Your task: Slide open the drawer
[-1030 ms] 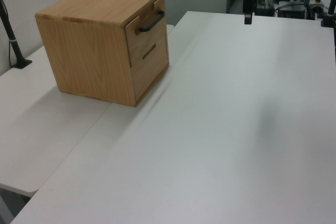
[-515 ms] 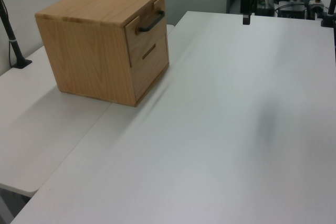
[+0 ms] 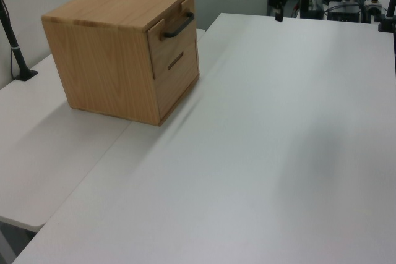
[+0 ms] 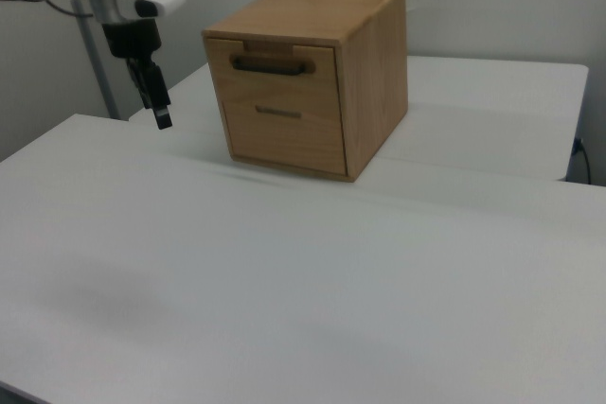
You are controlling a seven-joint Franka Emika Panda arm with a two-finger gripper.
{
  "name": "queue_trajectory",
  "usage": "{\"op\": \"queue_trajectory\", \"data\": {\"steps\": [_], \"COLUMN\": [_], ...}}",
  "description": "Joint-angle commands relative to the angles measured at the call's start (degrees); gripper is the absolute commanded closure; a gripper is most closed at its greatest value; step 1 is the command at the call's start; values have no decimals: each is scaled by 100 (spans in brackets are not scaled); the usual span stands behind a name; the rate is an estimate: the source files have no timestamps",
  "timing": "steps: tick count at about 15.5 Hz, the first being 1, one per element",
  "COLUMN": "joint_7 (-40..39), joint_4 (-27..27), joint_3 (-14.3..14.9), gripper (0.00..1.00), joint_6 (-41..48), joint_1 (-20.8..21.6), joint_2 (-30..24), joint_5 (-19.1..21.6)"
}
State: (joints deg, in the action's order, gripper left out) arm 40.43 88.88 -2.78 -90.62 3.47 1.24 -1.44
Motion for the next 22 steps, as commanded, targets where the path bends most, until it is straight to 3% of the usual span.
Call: {"op": "queue_trajectory", "data": {"steps": [1,4,11,22], "joint_7": [1421,2484,4050,4457], "joint_4": [-179,-126,-170,-170], "joint_3": [32,41,32,50], "gripper": [0,0,0,0], "joint_6": [-33,-1331,-3188,-6282], "joint_1": [31,22,75,189], "joint_2": [69,165,1035,1993], "joint_5": [423,724,610,293]}}
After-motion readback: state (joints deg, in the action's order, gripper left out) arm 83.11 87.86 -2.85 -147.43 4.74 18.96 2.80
